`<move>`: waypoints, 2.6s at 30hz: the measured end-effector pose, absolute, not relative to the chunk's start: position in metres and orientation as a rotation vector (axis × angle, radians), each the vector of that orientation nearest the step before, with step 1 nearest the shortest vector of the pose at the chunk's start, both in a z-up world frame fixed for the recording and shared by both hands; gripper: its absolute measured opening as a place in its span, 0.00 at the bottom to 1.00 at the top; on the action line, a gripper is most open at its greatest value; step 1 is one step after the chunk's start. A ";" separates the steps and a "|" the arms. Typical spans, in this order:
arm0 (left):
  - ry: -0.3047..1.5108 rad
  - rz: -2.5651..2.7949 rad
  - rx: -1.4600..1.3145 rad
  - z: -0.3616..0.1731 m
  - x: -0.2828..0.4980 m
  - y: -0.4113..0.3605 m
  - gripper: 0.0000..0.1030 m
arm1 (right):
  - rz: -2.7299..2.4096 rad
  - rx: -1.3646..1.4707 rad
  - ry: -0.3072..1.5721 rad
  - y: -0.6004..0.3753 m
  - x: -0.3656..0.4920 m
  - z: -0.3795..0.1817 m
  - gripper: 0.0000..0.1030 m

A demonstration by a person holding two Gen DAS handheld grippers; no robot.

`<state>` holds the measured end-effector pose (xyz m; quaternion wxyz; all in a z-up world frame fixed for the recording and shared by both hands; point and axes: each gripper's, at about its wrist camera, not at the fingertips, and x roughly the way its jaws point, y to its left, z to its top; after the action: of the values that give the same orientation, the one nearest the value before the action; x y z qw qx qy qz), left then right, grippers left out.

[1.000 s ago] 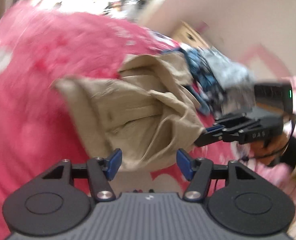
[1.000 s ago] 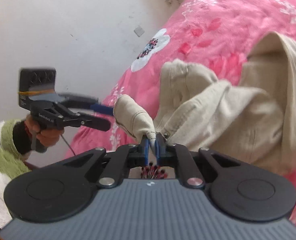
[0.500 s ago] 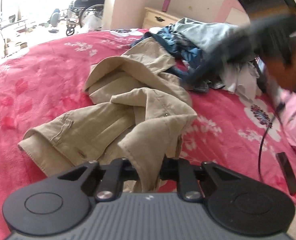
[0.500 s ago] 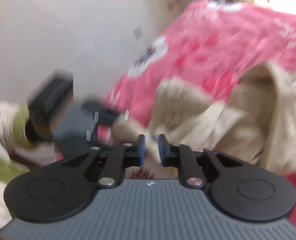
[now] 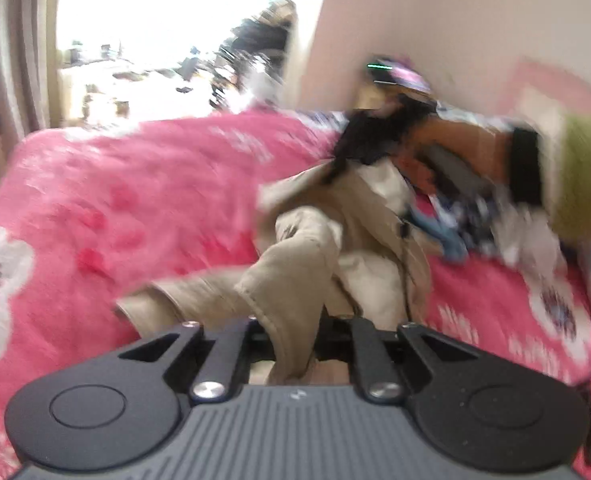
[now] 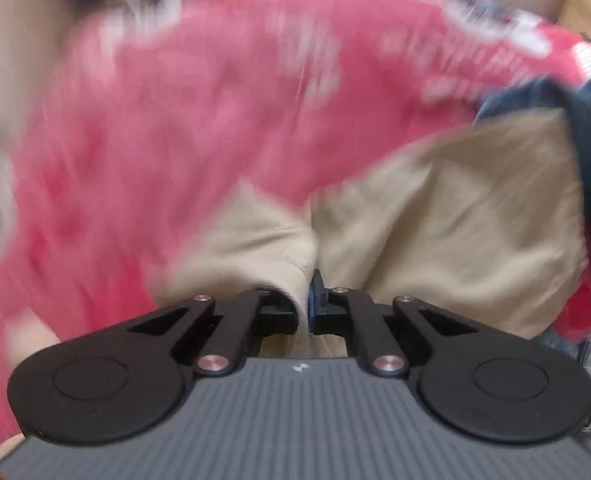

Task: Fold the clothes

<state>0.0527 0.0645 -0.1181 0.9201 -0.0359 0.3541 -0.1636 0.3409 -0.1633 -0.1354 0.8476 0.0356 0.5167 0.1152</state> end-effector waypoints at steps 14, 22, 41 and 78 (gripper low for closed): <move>0.313 -0.358 -0.084 0.037 0.021 0.136 0.11 | 0.061 0.406 0.402 -0.349 0.029 0.114 0.02; 0.875 -0.503 0.126 -0.124 0.006 0.089 0.14 | -0.160 0.463 0.986 -0.350 -0.092 -0.119 0.14; 1.094 -0.492 0.212 -0.143 -0.002 0.063 0.23 | 1.181 -0.152 0.831 -0.154 0.079 -0.156 0.84; 1.505 -0.375 -0.527 -0.231 -0.048 0.158 0.67 | 1.215 -0.198 1.119 -0.065 0.112 -0.104 0.79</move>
<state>-0.0481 0.1580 -0.2308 0.6831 -0.2348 0.6710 -0.1673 0.1117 -0.0646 -0.1039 0.6736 -0.0878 0.4971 0.5399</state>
